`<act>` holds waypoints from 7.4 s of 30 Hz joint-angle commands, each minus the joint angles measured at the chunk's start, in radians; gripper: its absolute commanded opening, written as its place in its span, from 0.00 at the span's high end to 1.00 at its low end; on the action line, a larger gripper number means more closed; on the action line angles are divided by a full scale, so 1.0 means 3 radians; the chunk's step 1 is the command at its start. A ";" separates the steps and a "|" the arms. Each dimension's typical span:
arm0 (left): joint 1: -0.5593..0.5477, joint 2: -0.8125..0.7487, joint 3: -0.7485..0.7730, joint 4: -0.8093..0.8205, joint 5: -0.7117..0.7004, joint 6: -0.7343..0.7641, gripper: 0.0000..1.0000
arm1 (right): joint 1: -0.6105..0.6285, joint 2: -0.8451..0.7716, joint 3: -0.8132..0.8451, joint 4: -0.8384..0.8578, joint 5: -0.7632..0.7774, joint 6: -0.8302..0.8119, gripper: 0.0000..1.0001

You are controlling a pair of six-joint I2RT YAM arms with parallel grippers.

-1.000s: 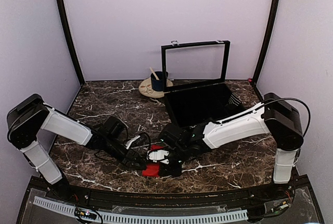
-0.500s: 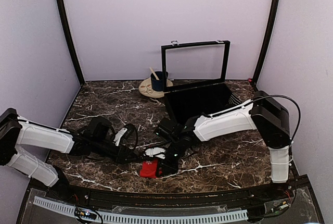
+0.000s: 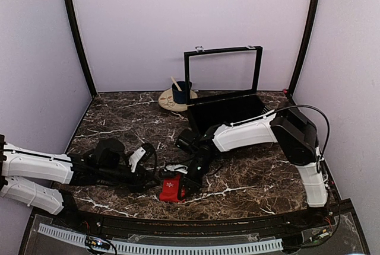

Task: Roll the socks
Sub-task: Roll the sock at the center of the board.

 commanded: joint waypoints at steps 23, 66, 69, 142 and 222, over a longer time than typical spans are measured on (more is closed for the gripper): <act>-0.0596 0.0495 0.0445 -0.0323 -0.0216 0.0707 0.57 | -0.0206 0.0434 0.0366 -0.0598 -0.0283 0.0040 1.00; -0.0604 0.1265 0.0774 -0.0464 -0.0024 0.1038 1.00 | -0.0241 0.0417 0.0370 -0.0681 -0.0262 -0.0006 0.96; -0.0604 0.1289 0.0763 -0.0461 -0.0004 0.1004 1.00 | -0.0255 0.0389 0.0351 -0.0669 -0.0245 0.0008 0.91; 0.0065 0.2224 0.1080 -0.0758 0.1397 0.0860 1.00 | 0.0667 -0.1887 -0.2185 0.1778 0.2424 0.0263 0.63; 0.0530 0.1736 0.0751 -0.0277 0.1303 0.0266 0.58 | 0.0539 -0.1091 -0.1539 0.1313 0.1833 -0.0105 1.00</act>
